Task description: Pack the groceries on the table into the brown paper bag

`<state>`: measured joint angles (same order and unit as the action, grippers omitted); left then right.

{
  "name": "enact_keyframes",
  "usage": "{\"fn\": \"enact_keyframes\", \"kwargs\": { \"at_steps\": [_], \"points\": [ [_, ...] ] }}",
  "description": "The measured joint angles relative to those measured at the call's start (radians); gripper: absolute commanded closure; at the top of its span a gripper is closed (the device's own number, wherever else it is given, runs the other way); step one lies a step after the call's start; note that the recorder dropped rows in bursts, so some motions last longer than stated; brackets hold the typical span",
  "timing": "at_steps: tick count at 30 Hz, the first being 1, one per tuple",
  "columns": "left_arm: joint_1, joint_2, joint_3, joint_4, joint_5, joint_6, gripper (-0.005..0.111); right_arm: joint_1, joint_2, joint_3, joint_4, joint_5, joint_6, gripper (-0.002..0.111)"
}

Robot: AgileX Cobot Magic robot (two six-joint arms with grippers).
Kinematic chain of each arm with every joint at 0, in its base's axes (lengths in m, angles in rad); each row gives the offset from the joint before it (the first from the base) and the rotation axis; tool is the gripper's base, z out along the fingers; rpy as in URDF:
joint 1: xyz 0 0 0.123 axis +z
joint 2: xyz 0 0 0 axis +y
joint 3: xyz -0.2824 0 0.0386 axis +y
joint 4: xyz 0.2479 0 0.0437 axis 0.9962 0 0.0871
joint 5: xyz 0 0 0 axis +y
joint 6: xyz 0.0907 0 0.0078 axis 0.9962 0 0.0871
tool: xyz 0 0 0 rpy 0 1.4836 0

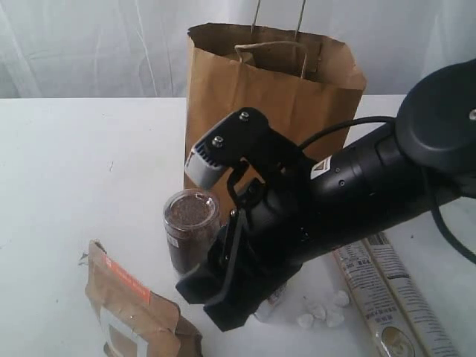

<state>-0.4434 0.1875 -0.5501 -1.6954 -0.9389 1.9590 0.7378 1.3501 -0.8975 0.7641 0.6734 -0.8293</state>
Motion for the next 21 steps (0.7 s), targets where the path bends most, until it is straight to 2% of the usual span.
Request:
{"fn": "enact_keyframes", "kwargs": {
  "at_steps": [4,6,11,13,15,18,21],
  "points": [
    [0.0,-0.17,-0.037,-0.028,-0.09,0.0,0.107,0.0,0.0,0.0,-0.002,-0.078,0.0,0.046],
    [-0.002,-0.181,-0.065,-0.029,-0.054,0.0,0.107,0.004,0.0,0.0,-0.004,-0.127,0.0,0.043],
    [-0.083,-0.138,-0.07,-0.027,0.483,0.0,0.107,0.01,0.022,-0.004,-0.013,-0.301,-0.03,0.032],
    [-0.111,-0.097,-0.038,-0.027,0.607,-0.002,0.107,0.01,0.048,-0.006,-0.013,-0.357,-0.075,0.032],
    [-0.124,-0.062,0.016,-0.027,0.628,-0.002,0.107,0.017,0.077,-0.006,-0.013,-0.398,-0.117,0.032],
    [-0.131,-0.017,0.135,-0.027,0.582,-0.029,0.107,0.03,0.126,-0.006,-0.013,-0.422,-0.155,0.032],
    [-0.131,-0.002,0.253,-0.027,0.588,-0.12,0.107,0.038,0.167,-0.006,-0.013,-0.424,-0.167,0.032]
  ]
}}
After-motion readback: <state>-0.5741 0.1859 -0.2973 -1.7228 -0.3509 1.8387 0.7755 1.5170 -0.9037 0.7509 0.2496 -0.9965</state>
